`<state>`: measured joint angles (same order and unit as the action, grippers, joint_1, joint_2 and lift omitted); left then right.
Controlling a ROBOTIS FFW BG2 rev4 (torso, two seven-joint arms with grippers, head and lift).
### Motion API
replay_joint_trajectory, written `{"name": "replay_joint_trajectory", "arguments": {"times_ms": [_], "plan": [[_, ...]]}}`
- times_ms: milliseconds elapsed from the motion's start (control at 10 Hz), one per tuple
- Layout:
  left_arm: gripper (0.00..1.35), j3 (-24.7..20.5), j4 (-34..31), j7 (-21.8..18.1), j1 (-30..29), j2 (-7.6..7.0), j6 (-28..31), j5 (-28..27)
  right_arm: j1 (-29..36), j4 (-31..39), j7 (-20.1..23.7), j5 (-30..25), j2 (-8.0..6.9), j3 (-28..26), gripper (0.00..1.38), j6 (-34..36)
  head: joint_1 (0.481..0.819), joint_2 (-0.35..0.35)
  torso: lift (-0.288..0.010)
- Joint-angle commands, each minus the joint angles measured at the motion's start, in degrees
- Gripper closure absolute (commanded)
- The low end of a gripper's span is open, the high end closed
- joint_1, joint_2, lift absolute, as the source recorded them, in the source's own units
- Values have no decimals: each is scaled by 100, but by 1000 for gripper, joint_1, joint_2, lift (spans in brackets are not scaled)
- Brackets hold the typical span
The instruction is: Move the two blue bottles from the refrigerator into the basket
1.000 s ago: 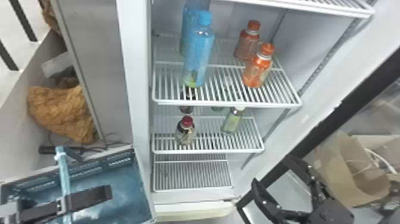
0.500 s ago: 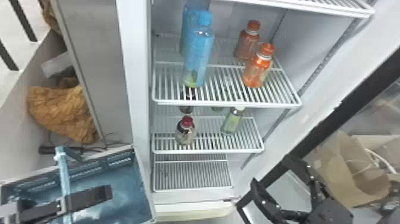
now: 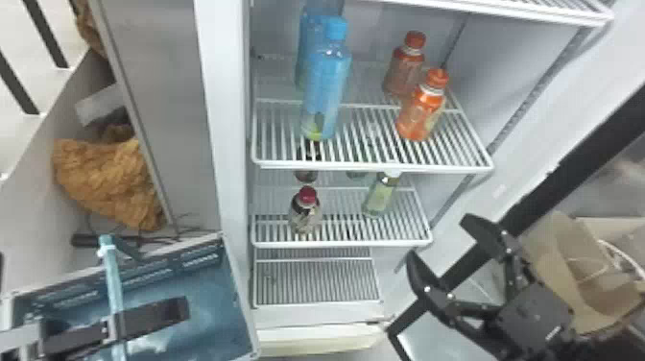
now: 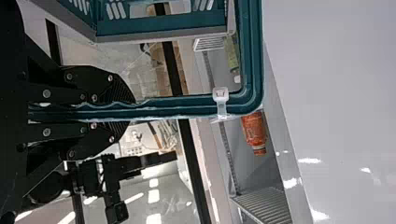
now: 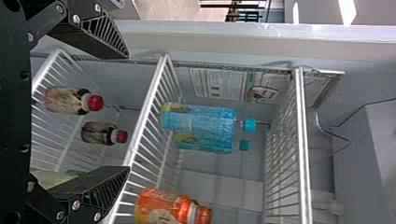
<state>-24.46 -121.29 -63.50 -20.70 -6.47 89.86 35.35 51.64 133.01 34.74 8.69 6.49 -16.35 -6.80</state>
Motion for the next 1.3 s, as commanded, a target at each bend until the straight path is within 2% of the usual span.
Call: {"name": "replay_joint_trajectory", "arguments": {"times_ms": [0, 500, 700, 1200], "plan": [[1202, 12, 0, 14, 3, 6, 17, 7, -313, -19, -2, -103, 2, 35, 202, 201, 695, -178, -10], [1202, 69, 42, 66, 45, 23, 17, 18, -1592, -596, 121, -115, 46, 390, 199, 707, 695, -160, -10], [1202, 92, 70, 75, 59, 23, 17, 30, -2141, -835, 244, -103, 125, 755, 200, 946, 695, -120, -10], [1202, 183, 141, 84, 158, 6, 17, 53, -3336, -1426, 130, -206, 204, 1144, 202, 1692, 695, -53, -10]]}}
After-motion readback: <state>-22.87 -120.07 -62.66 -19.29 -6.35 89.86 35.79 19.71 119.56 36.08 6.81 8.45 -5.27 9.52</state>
